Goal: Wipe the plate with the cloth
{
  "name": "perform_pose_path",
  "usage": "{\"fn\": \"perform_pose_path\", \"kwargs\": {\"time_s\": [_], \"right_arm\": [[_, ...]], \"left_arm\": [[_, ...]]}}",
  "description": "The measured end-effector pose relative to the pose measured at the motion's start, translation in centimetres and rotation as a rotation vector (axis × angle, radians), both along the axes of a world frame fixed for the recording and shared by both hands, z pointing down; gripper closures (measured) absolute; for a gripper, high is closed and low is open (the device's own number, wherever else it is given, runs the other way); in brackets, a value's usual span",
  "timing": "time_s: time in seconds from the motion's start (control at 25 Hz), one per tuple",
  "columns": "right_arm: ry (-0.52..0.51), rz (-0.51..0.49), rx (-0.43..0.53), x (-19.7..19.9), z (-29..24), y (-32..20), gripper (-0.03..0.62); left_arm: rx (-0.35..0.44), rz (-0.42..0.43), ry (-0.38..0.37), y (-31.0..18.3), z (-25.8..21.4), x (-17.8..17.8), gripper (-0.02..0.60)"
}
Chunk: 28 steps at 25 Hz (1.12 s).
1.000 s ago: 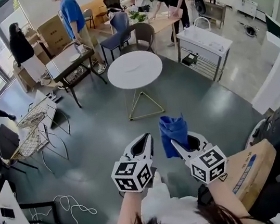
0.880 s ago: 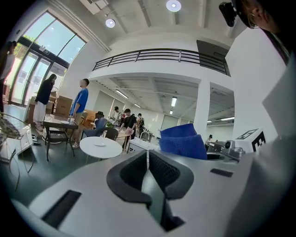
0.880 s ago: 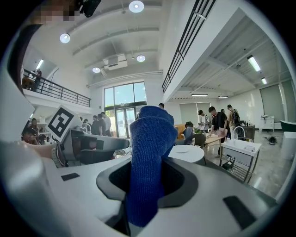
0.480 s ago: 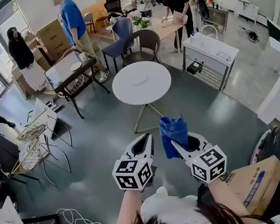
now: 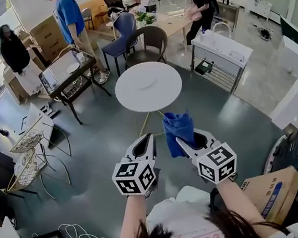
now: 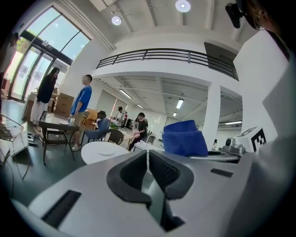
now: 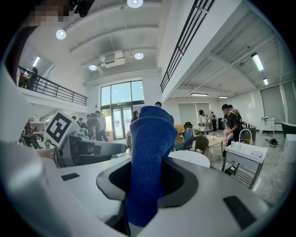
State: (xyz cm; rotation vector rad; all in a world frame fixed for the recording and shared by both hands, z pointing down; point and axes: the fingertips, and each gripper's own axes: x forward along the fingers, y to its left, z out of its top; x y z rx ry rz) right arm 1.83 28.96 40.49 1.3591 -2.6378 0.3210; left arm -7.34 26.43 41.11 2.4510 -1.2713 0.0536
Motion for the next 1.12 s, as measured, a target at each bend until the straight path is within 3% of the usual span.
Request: {"fn": "perform_pose_path", "kwargs": {"time_s": [0.44, 1.12], "right_arm": [[-0.030, -0.019, -0.046, 0.4, 1.8, -6.8, 0.462], [-0.035, -0.110, -0.073, 3.3, 2.6, -23.0, 0.462]], "left_arm": [[0.002, -0.033, -0.017, -6.3, 0.5, 0.0, 0.557], [-0.019, -0.098, -0.031, -22.1, 1.2, 3.4, 0.557]]}}
